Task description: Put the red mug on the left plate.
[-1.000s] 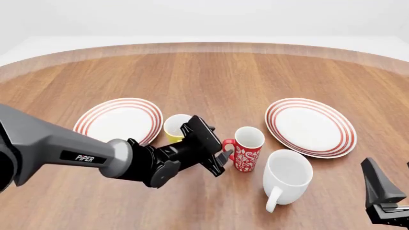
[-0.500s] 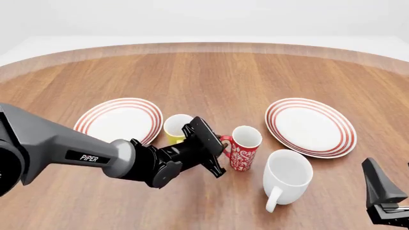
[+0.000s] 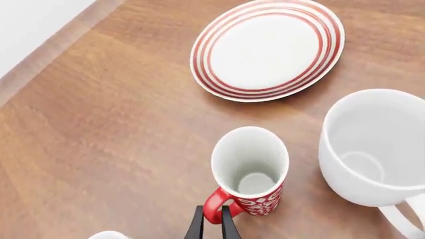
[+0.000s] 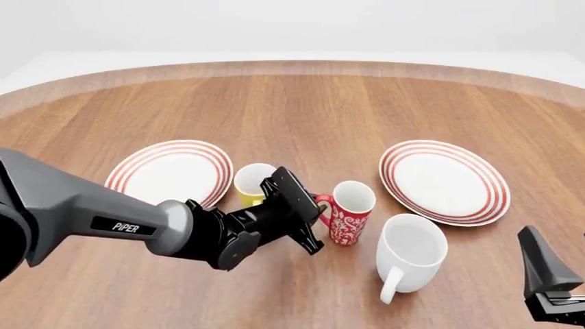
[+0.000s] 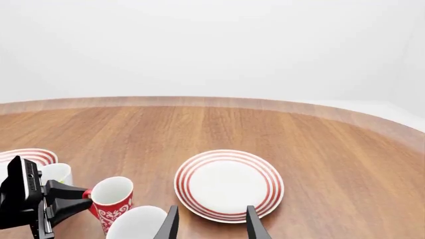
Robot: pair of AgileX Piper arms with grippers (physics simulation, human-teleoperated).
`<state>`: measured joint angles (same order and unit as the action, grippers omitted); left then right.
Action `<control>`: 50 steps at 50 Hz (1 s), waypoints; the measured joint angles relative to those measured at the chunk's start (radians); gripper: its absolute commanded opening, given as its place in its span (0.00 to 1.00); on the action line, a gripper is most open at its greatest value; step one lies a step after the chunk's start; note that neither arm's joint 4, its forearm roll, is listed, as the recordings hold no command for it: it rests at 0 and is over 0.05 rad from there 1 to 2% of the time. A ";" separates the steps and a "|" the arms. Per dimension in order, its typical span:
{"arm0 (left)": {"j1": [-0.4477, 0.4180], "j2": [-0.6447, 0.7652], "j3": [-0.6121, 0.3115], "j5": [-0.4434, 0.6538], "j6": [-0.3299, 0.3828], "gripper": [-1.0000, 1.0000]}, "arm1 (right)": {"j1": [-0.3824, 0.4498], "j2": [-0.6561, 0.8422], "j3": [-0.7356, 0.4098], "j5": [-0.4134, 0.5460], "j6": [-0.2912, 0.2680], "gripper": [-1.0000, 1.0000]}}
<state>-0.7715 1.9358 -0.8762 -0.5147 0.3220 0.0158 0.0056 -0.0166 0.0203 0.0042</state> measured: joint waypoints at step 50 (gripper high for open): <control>-0.005 -0.053 0.016 0.014 -0.044 0.00 | 0.001 0.001 0.000 -0.002 -0.001 1.00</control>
<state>-0.7768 1.8830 -0.8601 -0.5010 0.2777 0.0171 0.0071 -0.0162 0.0179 0.0028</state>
